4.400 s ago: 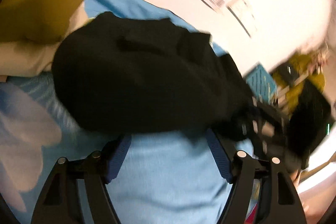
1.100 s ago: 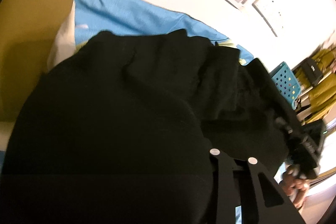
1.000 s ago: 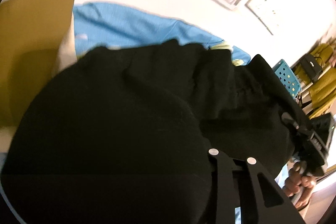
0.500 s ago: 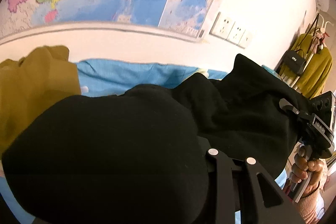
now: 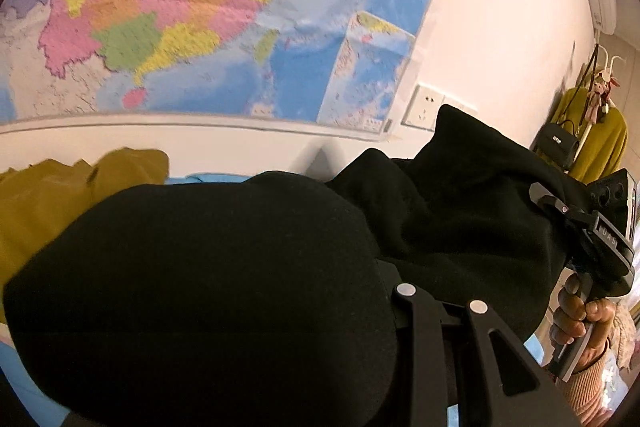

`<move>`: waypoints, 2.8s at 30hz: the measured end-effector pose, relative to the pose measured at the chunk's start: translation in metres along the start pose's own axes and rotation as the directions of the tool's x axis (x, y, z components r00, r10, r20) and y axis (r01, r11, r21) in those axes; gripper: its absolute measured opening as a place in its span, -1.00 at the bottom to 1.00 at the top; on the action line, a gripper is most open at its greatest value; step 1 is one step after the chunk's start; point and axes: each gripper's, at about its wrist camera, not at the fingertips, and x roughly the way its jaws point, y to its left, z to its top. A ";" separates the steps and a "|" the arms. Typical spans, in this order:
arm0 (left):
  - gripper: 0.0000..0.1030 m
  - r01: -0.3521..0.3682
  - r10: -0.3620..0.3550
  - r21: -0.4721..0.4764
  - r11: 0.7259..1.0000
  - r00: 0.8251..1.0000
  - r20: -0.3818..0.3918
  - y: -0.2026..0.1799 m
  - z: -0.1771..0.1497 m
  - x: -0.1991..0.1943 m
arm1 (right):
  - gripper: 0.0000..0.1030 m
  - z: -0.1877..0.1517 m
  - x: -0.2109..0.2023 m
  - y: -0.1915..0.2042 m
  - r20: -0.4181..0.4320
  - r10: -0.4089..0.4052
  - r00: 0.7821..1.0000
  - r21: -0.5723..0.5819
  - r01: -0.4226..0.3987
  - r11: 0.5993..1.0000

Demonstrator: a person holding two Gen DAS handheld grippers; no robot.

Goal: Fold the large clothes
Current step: 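Lift the folded black coat off the bed with both tools, then carry the coat with both tools and lower it onto the olive garment stack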

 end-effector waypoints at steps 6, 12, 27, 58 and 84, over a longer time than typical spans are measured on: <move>-0.40 -0.019 0.019 -0.019 1.000 0.999 0.027 0.017 0.027 -0.020 | -0.51 0.016 0.019 0.015 0.005 0.050 0.999 -0.025 -0.050 0.998; -0.40 -0.046 0.048 -0.023 0.999 0.997 0.068 0.036 0.060 -0.045 | -0.51 0.035 0.043 0.024 0.012 0.094 0.996 -0.054 -0.093 0.994; -0.40 -0.229 0.230 -0.028 0.973 0.951 0.205 0.089 0.129 -0.104 | -0.51 0.081 0.108 0.043 0.003 0.228 0.974 -0.129 -0.226 0.965; -0.21 -0.462 0.520 -0.436 0.772 0.854 0.015 0.401 -0.004 -0.098 | 0.18 -0.081 0.288 -0.066 -0.468 0.300 0.831 0.047 -0.316 0.948; -0.35 -0.603 0.654 -0.338 0.723 0.755 0.052 0.390 0.015 -0.089 | -0.52 -0.062 0.284 0.042 -0.387 0.307 0.869 -0.096 -0.369 0.924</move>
